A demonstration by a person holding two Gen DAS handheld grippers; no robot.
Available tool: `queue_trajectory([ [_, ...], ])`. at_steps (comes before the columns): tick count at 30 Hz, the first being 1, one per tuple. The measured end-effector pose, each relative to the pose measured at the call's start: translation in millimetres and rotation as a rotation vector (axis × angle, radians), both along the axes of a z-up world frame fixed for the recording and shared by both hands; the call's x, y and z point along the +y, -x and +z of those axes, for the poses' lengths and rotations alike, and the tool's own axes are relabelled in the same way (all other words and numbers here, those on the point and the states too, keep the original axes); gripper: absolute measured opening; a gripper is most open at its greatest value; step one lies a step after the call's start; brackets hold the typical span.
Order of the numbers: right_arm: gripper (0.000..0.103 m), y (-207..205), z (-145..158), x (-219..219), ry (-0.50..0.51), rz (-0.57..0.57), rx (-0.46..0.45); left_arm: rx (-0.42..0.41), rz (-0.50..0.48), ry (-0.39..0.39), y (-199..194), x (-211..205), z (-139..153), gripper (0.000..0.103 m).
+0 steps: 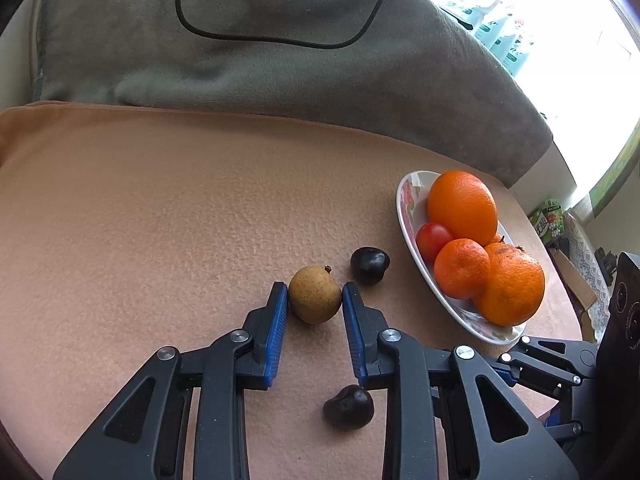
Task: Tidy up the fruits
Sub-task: 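Close the right tool on the small brown kiwi and lift it, then carry the brown kiwi toward the white plate with the right tool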
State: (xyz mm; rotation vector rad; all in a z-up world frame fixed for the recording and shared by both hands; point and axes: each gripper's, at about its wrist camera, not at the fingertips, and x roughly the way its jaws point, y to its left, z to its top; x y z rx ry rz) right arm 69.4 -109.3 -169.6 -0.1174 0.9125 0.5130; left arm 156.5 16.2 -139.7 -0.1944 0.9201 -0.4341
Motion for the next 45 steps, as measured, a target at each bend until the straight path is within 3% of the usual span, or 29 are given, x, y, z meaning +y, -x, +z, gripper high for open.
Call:
queue_trajectory([
  [19, 0.028, 24.8, 25.6, -21.9, -0.08, 0.007, -0.034, -0.067, 0.027, 0.008, 21.7, 1.4, 23.4, 0.026],
  [45, 0.028, 41.0, 69.0, -95.5, -0.158, -0.099, -0.133, -0.134, -0.042, -0.006, 20.1, -44.6, 55.1, 0.026],
])
